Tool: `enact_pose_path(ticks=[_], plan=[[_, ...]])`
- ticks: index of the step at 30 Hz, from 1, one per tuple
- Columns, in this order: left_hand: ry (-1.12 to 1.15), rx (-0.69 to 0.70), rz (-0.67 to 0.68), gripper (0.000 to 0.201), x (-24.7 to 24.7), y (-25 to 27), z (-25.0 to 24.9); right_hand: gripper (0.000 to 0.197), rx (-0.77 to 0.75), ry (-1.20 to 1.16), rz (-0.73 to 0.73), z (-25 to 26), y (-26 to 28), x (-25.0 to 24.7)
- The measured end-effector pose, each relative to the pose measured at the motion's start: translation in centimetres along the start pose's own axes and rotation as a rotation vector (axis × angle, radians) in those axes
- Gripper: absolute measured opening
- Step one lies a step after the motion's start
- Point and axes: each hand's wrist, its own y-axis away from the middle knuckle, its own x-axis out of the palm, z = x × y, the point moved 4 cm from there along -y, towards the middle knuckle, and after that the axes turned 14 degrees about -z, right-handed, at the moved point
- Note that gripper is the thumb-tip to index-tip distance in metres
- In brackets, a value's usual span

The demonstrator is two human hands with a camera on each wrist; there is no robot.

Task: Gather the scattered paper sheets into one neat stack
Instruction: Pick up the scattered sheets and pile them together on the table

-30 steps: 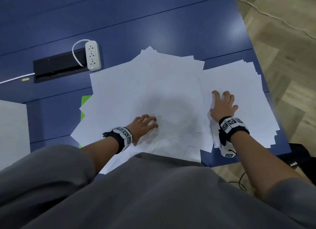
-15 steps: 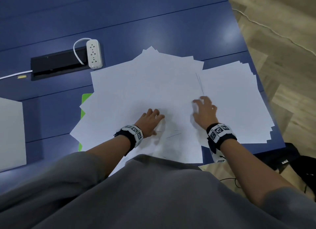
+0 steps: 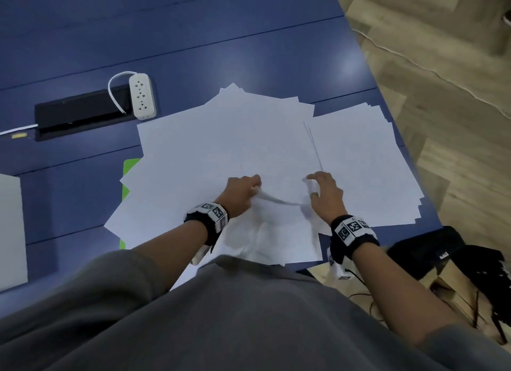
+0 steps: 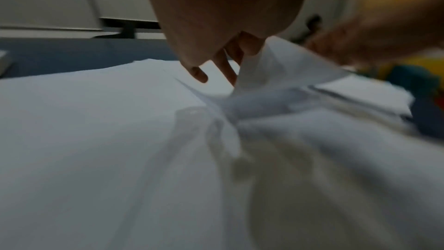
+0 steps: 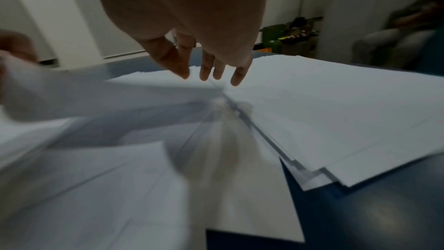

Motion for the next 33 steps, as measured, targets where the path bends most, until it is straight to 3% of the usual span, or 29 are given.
enact_pose_path(ticks=[4,7,11,14,16,18,21,24,28,30,33], plan=[[0.487,-0.273,-0.239,0.017,-3.9,-1.1,-1.3,0.050,0.247,-0.279,-0.138,-1.3,-1.4,-2.0],[0.732,-0.318,-0.249,0.019,-6.0,-1.9,-2.9,0.048,0.371,-0.535,-0.132,-0.9,-2.0,-2.9],[0.911,-0.421,-0.349,0.012,-7.9,-3.1,-2.9,0.023,0.441,-0.889,0.079,1.8,-1.7,-3.4],[0.814,-0.527,-0.509,0.006,-8.9,-3.8,-1.1,0.044,0.459,-1.042,0.247,4.0,-1.4,-3.5],[0.770,-0.590,-0.599,0.005,-9.7,-3.8,0.0,0.047,0.387,-0.996,0.305,5.0,-1.6,-3.1],[0.788,-0.661,-0.634,0.006,-10.2,-3.5,0.9,0.053,0.260,-0.779,0.328,5.4,-2.2,-2.2],[0.915,-0.727,-0.520,0.008,-10.0,-2.8,2.1,0.092,0.192,-0.428,0.295,5.1,-3.0,-0.6],[1.148,-0.722,-0.370,0.009,-10.3,-2.0,2.2,0.109,0.209,-0.433,0.293,5.8,-3.3,0.8],[1.307,-0.629,-0.173,0.012,-11.7,-1.3,0.4,0.092,0.154,-0.720,0.453,8.8,-3.1,2.7],[1.293,-0.647,-0.222,0.011,-12.1,-1.5,1.2,0.082,0.195,-0.848,0.542,10.4,-2.7,3.4],[1.061,-0.759,-0.445,0.007,-12.5,-1.8,4.4,0.037,0.194,-0.817,0.528,12.0,-2.8,3.0]])
